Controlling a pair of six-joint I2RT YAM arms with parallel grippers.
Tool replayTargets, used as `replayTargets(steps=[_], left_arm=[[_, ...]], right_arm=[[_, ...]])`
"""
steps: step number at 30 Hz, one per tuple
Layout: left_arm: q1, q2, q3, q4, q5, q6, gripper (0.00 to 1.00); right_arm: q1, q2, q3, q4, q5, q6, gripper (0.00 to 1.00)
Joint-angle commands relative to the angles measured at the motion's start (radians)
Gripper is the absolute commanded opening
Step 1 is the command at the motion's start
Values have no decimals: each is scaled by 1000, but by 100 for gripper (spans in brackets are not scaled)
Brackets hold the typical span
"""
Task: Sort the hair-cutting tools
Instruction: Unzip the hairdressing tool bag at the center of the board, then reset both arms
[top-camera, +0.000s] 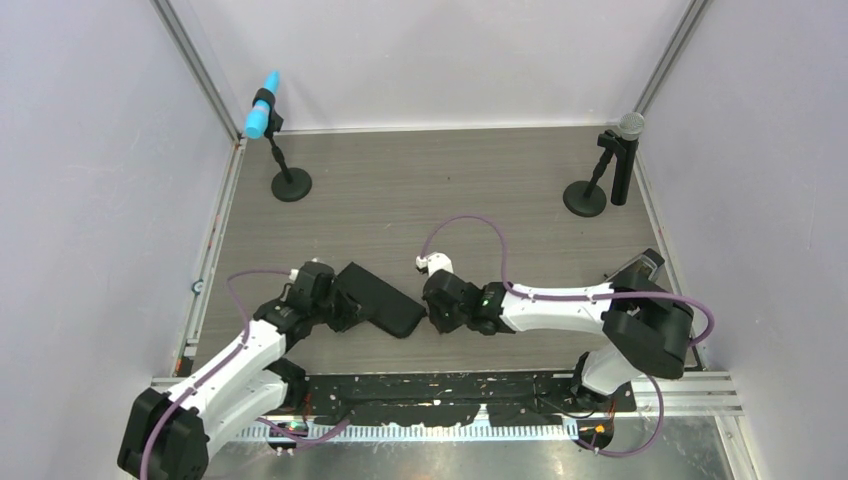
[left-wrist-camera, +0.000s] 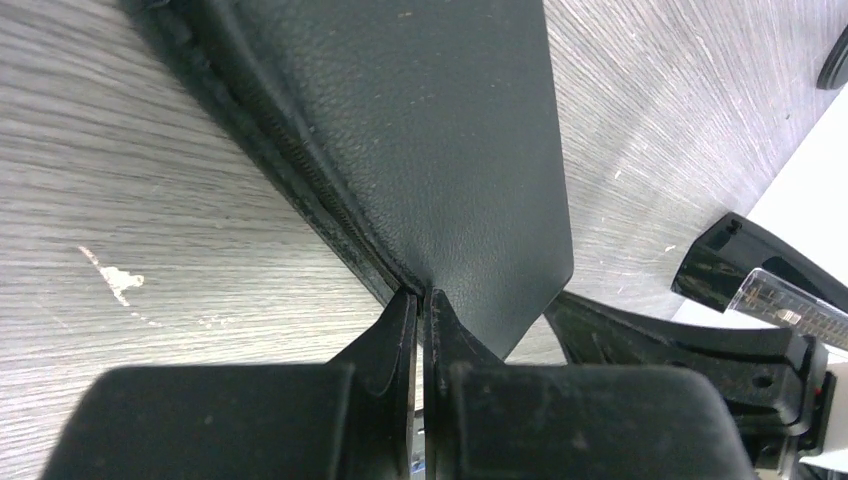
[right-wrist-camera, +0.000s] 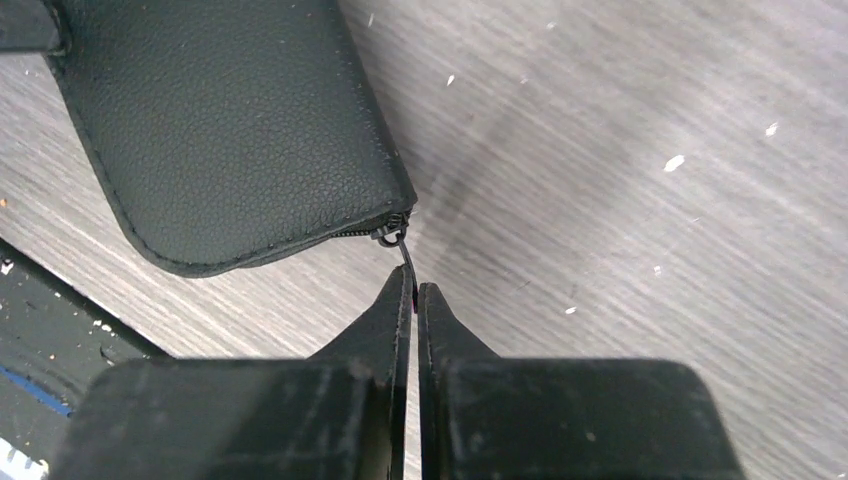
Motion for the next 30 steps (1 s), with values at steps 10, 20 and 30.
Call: replayTargets(steps=[10, 20, 30], left_arm=[[10, 180, 78, -11, 147, 286, 0], [-1, 18, 245, -185, 40, 419, 64], [4, -462, 497, -537, -499, 698, 99]], right_arm=[[-107, 43, 76, 11, -53, -217, 10], [-159, -457, -78, -104, 183, -155, 97], [-162, -1071, -42, -395, 590, -163, 95]])
